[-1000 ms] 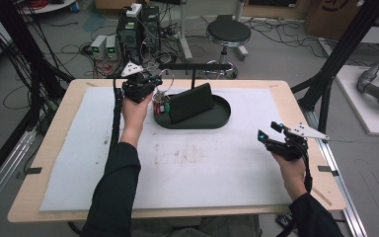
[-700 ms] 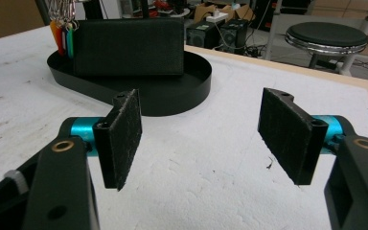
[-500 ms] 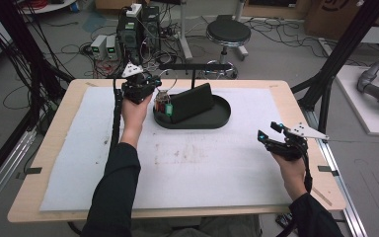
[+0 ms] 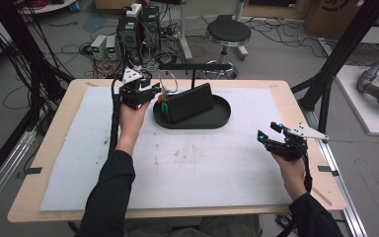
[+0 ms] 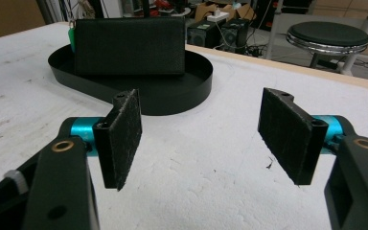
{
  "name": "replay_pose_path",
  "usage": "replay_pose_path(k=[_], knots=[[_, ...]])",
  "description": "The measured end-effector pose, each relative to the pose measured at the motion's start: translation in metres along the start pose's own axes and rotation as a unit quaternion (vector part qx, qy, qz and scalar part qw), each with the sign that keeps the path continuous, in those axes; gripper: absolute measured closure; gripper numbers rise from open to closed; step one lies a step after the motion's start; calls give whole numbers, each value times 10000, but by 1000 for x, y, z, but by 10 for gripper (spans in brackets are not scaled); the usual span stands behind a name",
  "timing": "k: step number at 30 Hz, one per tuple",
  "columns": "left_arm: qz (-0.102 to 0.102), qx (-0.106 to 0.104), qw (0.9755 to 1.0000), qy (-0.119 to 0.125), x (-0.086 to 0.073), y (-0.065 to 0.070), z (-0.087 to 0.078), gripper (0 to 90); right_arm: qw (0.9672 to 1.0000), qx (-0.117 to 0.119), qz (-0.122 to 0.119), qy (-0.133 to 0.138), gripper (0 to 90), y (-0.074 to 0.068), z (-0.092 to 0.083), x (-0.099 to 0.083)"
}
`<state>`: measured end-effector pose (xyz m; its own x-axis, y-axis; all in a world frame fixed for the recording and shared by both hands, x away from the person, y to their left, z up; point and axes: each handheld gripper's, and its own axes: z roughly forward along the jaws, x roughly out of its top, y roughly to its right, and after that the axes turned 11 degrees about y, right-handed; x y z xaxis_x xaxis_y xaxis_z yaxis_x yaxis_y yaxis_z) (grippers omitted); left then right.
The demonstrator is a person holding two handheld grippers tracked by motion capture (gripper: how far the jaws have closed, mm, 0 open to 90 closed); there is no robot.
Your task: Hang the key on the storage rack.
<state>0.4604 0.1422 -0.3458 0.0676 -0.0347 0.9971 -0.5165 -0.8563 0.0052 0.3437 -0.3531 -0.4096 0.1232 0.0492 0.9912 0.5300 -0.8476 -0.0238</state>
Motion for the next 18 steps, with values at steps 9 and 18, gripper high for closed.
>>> replay_pose_path(k=[9,18], knots=[[50,-272,9996,111,-2,16,-42,422,10000,-45,49,8,320,2,-1,0],[179,-621,9978,177,-9,31,-90,360,9998,-120,115,62,313,4,-2,0]])
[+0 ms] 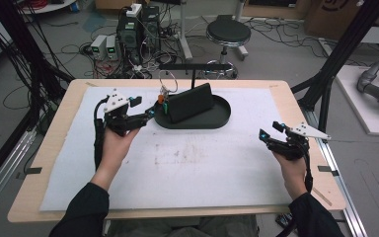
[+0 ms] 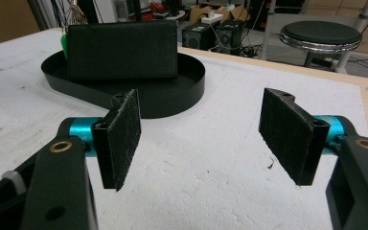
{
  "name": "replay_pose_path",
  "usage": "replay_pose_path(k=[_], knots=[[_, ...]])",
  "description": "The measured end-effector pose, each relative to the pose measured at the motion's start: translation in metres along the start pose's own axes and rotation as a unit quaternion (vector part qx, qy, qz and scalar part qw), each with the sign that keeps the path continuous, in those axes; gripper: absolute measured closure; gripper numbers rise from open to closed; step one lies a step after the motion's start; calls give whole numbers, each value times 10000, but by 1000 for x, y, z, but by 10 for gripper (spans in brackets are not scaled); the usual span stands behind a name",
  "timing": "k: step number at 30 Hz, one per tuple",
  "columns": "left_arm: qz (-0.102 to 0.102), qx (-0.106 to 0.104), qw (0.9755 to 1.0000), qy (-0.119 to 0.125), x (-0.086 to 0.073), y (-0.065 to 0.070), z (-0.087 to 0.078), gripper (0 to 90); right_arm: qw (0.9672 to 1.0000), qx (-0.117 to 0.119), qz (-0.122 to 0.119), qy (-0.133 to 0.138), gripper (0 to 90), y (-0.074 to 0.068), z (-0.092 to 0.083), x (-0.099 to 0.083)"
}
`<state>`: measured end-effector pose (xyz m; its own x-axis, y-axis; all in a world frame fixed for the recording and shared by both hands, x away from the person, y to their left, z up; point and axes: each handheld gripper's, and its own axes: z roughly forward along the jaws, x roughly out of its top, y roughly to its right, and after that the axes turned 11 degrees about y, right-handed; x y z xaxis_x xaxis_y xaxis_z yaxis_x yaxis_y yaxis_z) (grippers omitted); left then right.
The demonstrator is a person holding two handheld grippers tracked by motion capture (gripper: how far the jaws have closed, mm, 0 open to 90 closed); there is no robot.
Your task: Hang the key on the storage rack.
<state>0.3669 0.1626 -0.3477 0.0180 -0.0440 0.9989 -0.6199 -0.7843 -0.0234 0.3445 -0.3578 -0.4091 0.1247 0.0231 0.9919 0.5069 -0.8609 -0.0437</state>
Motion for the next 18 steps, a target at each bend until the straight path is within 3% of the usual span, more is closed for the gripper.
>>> replay_pose_path(k=[4,10,18], knots=[[59,-59,10000,-30,-9,4,-19,324,10000,-48,29,14,307,2,-2,1],[-21,-84,9999,-81,-34,4,-47,253,9999,-143,75,3,302,6,-5,1],[-69,361,9990,-249,-65,-13,-70,248,9997,-244,52,-5,293,8,-7,1]])
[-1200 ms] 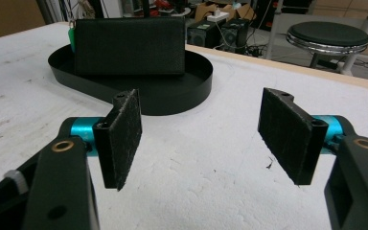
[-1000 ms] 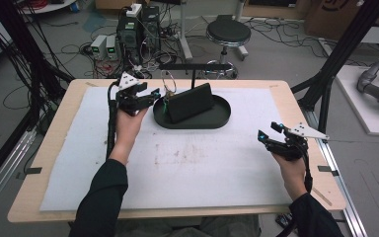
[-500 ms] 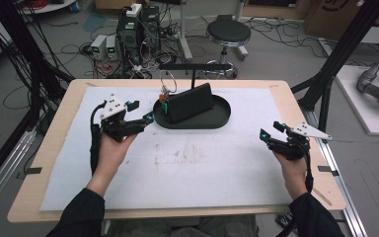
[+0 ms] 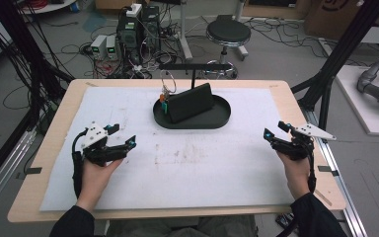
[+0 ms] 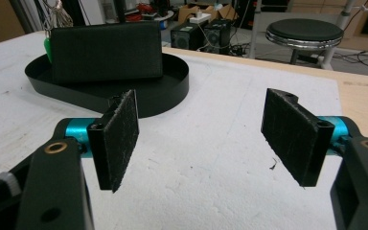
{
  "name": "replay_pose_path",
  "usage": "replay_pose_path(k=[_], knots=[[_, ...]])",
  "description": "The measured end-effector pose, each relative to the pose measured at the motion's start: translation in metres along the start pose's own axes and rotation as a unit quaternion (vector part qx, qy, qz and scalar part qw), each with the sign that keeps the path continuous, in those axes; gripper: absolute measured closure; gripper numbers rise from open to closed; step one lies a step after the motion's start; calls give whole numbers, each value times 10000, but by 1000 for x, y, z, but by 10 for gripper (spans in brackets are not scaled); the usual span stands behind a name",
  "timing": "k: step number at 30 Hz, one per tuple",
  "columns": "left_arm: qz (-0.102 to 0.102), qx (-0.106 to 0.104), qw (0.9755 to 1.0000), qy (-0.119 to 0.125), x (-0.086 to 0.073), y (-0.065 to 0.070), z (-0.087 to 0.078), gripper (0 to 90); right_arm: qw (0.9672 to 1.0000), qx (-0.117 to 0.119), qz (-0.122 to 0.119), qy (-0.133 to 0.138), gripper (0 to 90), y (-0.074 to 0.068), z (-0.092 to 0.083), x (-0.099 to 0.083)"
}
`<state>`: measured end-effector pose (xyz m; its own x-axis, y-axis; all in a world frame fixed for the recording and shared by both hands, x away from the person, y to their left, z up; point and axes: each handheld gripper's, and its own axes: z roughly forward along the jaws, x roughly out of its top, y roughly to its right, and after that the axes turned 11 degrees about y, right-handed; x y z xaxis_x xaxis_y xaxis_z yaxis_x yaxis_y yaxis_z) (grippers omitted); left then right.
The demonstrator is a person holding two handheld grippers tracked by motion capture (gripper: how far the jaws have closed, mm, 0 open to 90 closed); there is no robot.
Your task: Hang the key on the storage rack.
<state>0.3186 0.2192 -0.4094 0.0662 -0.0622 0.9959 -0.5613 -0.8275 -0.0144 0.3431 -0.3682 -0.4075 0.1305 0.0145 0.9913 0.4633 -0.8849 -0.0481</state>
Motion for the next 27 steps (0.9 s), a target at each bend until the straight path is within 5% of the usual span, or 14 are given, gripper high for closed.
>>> replay_pose_path(k=[8,27], knots=[[66,234,9996,-146,-6,-9,-5,247,9999,-79,-7,-78,273,1,1,0],[204,307,9986,-367,-11,-14,-2,246,9999,-80,-3,-148,258,4,0,-1]])
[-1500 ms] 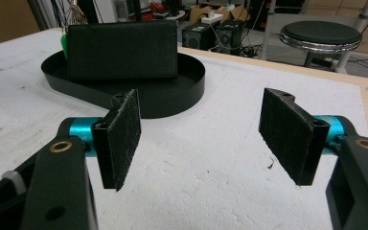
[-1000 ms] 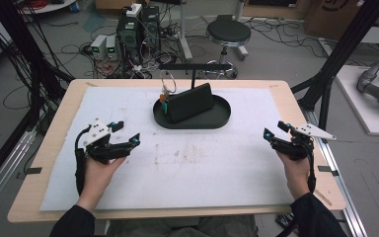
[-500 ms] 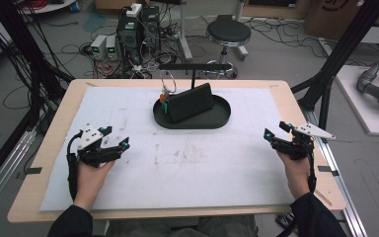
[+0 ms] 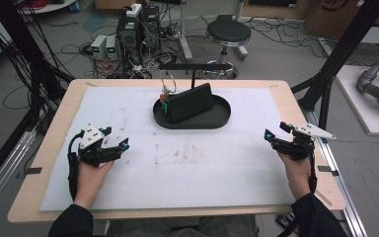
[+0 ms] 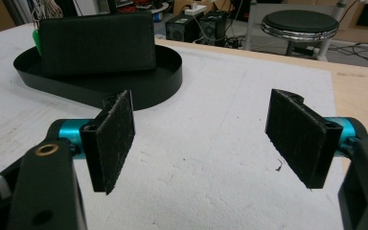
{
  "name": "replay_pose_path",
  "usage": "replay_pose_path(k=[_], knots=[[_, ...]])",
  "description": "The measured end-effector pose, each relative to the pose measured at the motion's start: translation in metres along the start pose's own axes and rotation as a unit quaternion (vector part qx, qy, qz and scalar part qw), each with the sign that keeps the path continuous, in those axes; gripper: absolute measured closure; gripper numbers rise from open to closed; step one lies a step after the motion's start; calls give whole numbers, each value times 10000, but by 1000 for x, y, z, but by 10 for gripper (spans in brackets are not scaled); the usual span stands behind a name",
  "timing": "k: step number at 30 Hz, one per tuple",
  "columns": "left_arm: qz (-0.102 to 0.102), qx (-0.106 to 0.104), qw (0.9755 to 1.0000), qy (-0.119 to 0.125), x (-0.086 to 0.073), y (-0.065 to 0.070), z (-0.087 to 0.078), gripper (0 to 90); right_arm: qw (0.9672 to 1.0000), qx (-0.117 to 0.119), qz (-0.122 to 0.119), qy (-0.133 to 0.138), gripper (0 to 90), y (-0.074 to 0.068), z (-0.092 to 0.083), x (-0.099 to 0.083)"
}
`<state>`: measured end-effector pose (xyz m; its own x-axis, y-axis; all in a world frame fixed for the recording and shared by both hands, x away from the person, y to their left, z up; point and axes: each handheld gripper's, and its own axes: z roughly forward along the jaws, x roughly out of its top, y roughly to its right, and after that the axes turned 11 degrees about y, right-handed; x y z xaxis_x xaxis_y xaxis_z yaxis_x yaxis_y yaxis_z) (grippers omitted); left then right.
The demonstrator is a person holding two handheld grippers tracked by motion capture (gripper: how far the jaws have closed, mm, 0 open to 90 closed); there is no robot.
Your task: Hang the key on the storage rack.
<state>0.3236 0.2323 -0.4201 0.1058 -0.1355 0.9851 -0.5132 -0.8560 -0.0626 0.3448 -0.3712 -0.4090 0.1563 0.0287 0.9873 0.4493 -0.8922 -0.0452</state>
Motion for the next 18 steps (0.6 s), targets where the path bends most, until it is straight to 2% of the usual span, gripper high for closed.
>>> replay_pose_path(k=[9,18], knots=[[11,43,9999,-130,-2,-2,1,246,10000,-11,-2,-27,252,1,0,0],[-129,122,9994,-297,-4,-9,2,246,9999,-31,10,-106,236,3,1,-2]])
